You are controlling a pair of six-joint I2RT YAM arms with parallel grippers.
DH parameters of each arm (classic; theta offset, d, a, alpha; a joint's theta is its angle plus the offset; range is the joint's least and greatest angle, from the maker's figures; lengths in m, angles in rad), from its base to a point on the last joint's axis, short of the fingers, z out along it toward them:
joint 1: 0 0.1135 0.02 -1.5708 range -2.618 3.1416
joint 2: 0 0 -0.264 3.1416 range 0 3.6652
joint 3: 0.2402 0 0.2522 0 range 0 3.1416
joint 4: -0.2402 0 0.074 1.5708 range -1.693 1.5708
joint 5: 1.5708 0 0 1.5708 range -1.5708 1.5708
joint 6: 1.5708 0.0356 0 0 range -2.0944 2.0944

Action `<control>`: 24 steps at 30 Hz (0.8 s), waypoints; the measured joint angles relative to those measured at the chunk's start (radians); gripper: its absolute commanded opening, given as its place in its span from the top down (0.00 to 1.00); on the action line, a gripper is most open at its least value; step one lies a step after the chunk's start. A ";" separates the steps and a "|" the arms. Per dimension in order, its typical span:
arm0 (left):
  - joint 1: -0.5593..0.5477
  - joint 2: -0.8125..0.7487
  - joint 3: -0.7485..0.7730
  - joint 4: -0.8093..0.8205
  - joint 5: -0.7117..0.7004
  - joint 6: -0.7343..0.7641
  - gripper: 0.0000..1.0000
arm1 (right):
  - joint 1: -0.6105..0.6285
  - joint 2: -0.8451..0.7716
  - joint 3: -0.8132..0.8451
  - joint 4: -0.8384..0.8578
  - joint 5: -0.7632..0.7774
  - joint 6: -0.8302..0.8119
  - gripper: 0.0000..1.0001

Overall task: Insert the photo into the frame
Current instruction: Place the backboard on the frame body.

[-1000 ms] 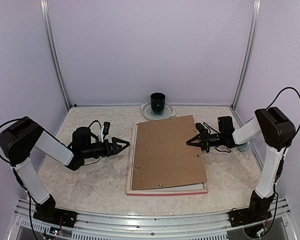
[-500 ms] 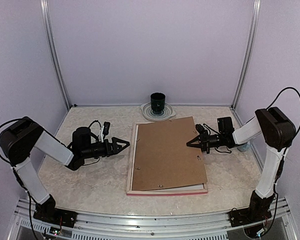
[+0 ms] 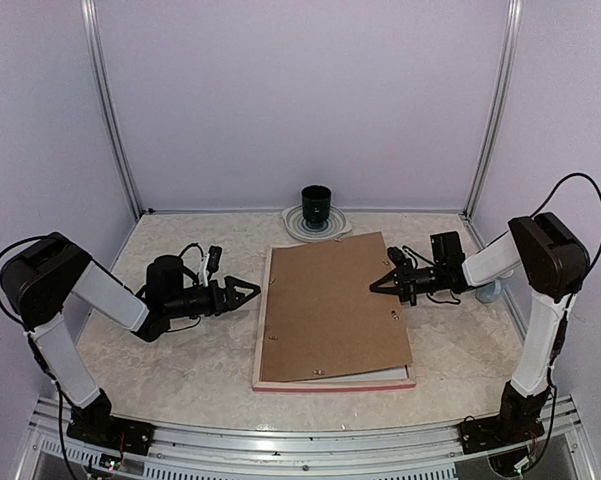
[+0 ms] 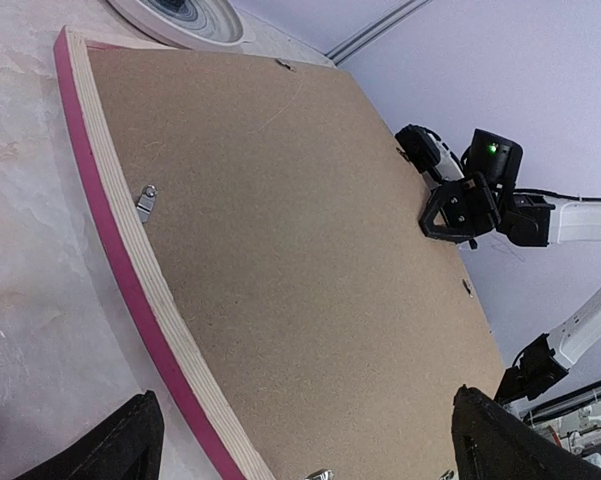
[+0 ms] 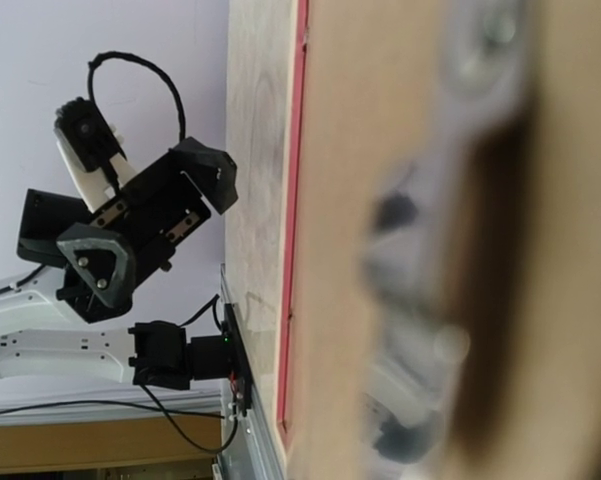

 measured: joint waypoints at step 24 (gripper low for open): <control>0.000 0.025 0.008 0.007 0.018 -0.010 0.01 | 0.019 0.019 0.058 -0.156 0.058 -0.095 0.60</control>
